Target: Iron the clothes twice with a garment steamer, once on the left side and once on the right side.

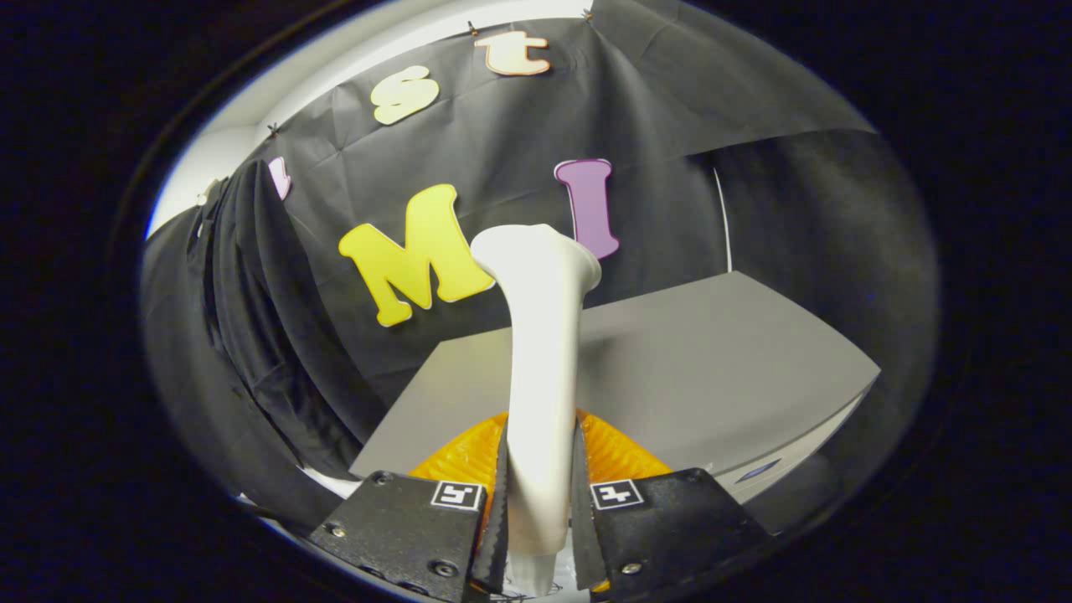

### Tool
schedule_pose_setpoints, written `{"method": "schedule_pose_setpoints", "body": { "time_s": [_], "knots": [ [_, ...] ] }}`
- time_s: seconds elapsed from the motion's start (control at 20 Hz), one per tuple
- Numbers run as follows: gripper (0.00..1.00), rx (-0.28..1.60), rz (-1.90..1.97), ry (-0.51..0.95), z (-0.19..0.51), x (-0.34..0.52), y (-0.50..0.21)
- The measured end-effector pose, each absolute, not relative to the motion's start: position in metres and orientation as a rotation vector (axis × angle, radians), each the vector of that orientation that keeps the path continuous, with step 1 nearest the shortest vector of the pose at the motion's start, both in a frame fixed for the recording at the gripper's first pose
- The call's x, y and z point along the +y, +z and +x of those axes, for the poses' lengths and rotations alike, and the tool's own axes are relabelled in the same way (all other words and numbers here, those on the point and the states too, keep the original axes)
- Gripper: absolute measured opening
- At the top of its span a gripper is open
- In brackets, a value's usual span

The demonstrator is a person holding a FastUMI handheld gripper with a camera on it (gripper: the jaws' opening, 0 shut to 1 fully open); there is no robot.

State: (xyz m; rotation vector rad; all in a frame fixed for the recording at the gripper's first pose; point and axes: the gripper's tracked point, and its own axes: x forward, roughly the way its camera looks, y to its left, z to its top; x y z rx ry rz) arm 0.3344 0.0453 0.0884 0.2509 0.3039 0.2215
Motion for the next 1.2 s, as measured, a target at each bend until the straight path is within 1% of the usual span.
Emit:
{"method": "schedule_pose_setpoints", "body": {
  "time_s": [0.25,0.5,0.9,1.2],
  "knots": [
    [0.34,0.214,0.242,0.191,0.292,0.076,0.132],
    [0.34,0.127,0.232,0.201,0.250,0.125,0.177],
    [0.34,0.008,0.204,0.285,0.202,0.225,0.242],
    [0.34,-0.041,0.152,0.370,0.180,0.308,0.271]
  ]
}}
